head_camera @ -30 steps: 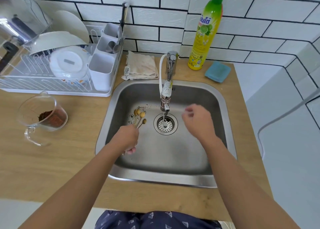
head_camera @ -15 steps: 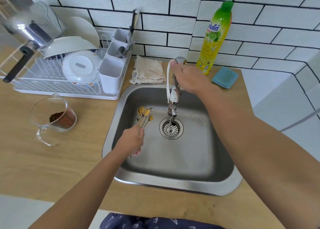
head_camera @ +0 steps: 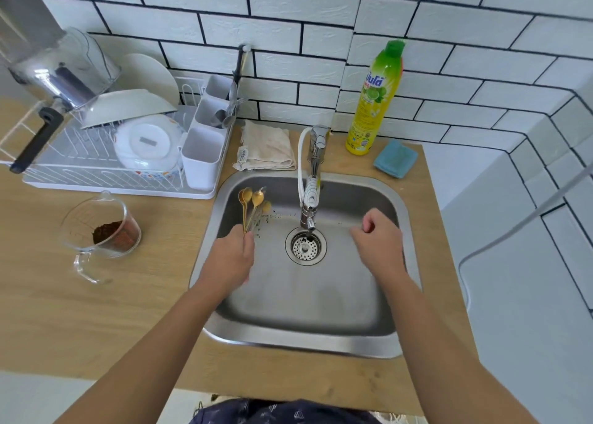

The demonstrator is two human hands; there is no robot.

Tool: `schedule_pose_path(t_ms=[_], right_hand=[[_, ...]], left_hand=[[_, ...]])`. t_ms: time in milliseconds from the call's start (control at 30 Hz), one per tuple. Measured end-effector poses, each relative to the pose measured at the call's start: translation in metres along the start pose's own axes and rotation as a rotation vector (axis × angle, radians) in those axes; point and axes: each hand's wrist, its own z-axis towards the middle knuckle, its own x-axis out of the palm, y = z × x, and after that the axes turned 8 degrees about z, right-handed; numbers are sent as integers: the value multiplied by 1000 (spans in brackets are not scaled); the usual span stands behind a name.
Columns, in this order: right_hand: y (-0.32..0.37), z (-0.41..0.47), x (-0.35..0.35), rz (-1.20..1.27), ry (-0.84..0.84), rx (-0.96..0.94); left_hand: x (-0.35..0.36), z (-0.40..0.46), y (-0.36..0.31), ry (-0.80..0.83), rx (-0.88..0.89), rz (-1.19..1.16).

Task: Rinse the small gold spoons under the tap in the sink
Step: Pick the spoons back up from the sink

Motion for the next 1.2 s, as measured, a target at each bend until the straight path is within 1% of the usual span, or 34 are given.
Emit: schedule_pose_path(t_ms=[100, 167, 200, 233, 267, 300, 333, 367, 400, 433, 467, 500, 533, 567, 600, 633, 667, 700, 733, 800, 833, 867, 900, 967, 1000, 1033, 1067, 1100, 1133, 1167, 1200], right_hand=[[36, -3, -17, 31, -184, -256], [48, -5, -25, 53, -311, -422], [47, -7, -26, 49, -339, -475], [43, -8, -25, 26, -314, -479], [33, -9, -24, -22, -210, -430], [21, -11, -22, -126, -19, -303], [11, -15, -20, -306, 253, -116], [-1, -19, -17, -469, 505, 57], [-12, -23, -14, -574, 654, 182], [-16, -26, -11, -584, 676, 217], [-16, -26, -10, -528, 578, 186], [-11, -24, -10, -429, 419, 136], [-7, -23, -10, -347, 262, 78], [-3, -22, -11, -282, 125, 4], [0, -22, -11, -211, 25, -73], [2, -24, -11, -153, -42, -153], [2, -25, -10, -139, -72, -191], [2, -26, -8, -149, -43, -197], [-4, -27, -6, -200, 53, -152], [-17, -30, 0, -437, 473, 69], [-23, -33, 2, -510, 605, 176], [-26, -34, 5, -509, 606, 207], [-25, -33, 8, -446, 505, 173], [-17, -35, 12, -320, 242, 36], [-15, -35, 13, -276, 139, -30], [-14, -35, 13, -251, 34, -89], [-14, -36, 13, -224, -34, -117], [-15, -36, 11, -213, -36, -113], [-16, -35, 10, -237, 17, -73], [-15, -35, 8, -319, 160, 16], [-14, -35, 6, -460, 354, 139]], left_hand=[[-17, -10, -12, -225, 115, -142], [-21, -20, -19, -353, 217, -243], [-20, -25, -21, -389, 258, -259], [-17, -27, -21, -400, 271, -239], [-11, -24, -18, -388, 244, -174], [-6, -19, -14, -305, 177, -72], [0, -11, -9, -145, 71, 26], [2, -6, -6, 84, -65, 120], [1, -4, -4, 290, -161, 229], [1, -4, -3, 404, -203, 315], [-1, -2, -4, 420, -156, 447], [0, 0, -6, 361, -98, 479], [3, -2, -6, 235, -59, 378], [3, -5, -7, 86, -27, 208], [5, -10, -11, -46, -6, 35], [10, -13, -12, -170, 26, -91], [13, -15, -12, -211, 44, -117], [16, -12, -12, -172, 53, -47], [18, -7, -11, -49, 23, 90], [14, -5, -14, 328, -37, 473], [11, -4, -13, 476, 15, 665], [12, -3, -9, 510, 73, 756], [16, 0, -8, 434, 39, 640], [19, -8, -5, 117, -42, 231], [22, -11, -6, -71, 3, 67], [29, -12, -2, -172, 46, -36], [31, -12, 0, -200, 94, -59], [30, -7, 2, -154, 111, -25], [26, -1, 3, 12, 105, 180], [21, 2, -1, 214, 114, 432], [14, 6, -5, 438, 163, 739]])
